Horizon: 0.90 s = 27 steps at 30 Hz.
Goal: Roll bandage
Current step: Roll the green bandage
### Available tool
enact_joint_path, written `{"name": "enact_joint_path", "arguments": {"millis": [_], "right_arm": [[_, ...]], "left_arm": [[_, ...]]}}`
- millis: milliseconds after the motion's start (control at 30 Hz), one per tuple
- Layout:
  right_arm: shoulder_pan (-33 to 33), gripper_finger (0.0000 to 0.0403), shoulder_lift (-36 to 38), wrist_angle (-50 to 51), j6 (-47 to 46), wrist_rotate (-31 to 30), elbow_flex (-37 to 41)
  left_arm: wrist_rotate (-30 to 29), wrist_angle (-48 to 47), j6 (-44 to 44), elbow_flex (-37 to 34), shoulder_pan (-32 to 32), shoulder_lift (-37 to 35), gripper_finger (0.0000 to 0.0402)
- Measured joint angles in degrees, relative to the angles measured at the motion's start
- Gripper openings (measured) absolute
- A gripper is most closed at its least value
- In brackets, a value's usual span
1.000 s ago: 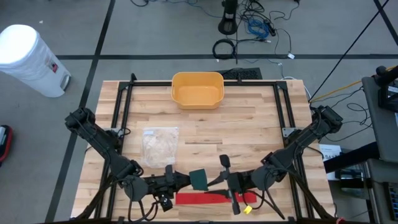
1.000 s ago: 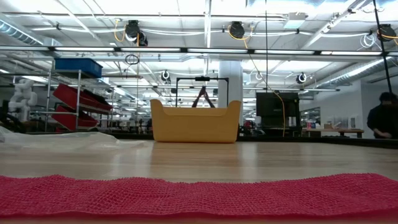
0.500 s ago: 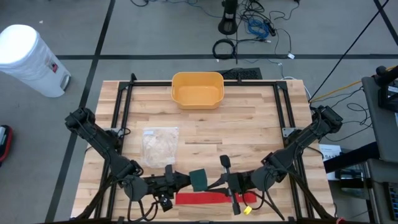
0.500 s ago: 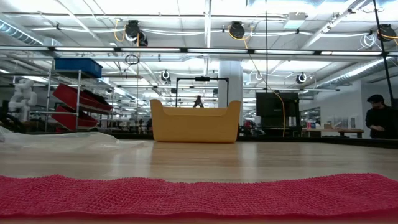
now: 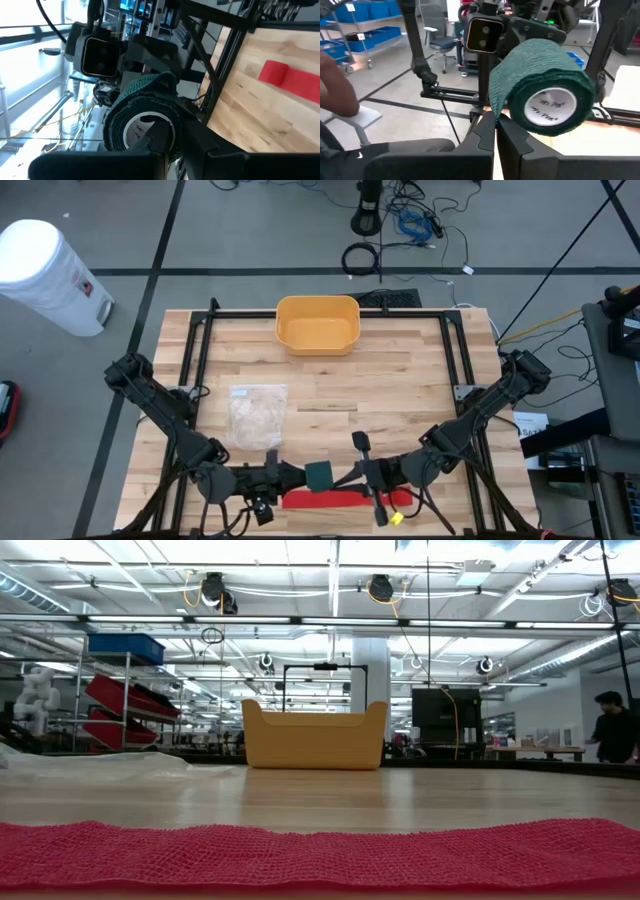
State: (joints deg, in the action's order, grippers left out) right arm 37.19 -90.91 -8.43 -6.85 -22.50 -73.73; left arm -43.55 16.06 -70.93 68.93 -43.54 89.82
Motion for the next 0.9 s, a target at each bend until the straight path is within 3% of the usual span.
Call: {"name": "enact_joint_path", "arguments": {"millis": [400,900], "right_arm": [[-0.9,0.0008,-0.6,-0.4,0.0,0.2,-0.1],[-0.2,0.0107,0.3,3.5,-0.2,0.4,0.0]], "left_arm": [[-0.4,2.7,0.0,0.0,0.0,0.0,0.0038],[-0.3,2.8,0.1,0.0,-0.3,0.0,0.0038]]}}
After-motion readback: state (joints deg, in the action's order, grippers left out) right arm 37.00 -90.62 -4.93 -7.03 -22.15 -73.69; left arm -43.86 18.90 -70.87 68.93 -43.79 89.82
